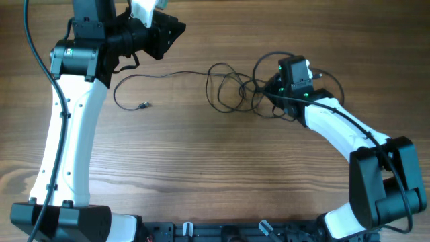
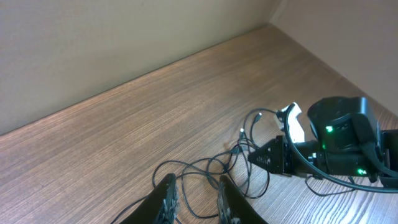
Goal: Untangle cables
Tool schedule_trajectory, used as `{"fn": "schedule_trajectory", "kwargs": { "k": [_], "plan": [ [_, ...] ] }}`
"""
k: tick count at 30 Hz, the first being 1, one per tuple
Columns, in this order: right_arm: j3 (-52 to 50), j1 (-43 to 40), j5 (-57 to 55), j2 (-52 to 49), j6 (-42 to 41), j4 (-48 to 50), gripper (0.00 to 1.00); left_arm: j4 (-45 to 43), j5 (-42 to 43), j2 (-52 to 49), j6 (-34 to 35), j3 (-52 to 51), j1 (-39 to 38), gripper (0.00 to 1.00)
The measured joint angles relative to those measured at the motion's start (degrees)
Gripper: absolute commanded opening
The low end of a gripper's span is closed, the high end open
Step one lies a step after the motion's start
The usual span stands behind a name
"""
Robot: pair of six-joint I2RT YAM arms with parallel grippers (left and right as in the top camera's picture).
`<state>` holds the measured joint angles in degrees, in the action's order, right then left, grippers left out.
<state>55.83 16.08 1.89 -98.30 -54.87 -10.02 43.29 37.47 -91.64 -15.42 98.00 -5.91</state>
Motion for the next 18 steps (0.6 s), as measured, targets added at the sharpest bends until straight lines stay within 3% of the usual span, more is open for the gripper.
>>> {"fn": "schedule_trajectory", "kwargs": {
  "k": [8, 18],
  "plan": [
    [1.4, 0.0, 5.4, 2.7, 10.2, 3.8, 0.05, 1.6, 0.0, 0.0, -1.5, 0.0, 0.0, 0.33],
    [5.0, 0.0, 8.6, 13.6, 19.3, 3.5, 0.05, 5.4, 1.4, 0.0, -9.1, 0.0, 0.0, 0.34]
  ]
}}
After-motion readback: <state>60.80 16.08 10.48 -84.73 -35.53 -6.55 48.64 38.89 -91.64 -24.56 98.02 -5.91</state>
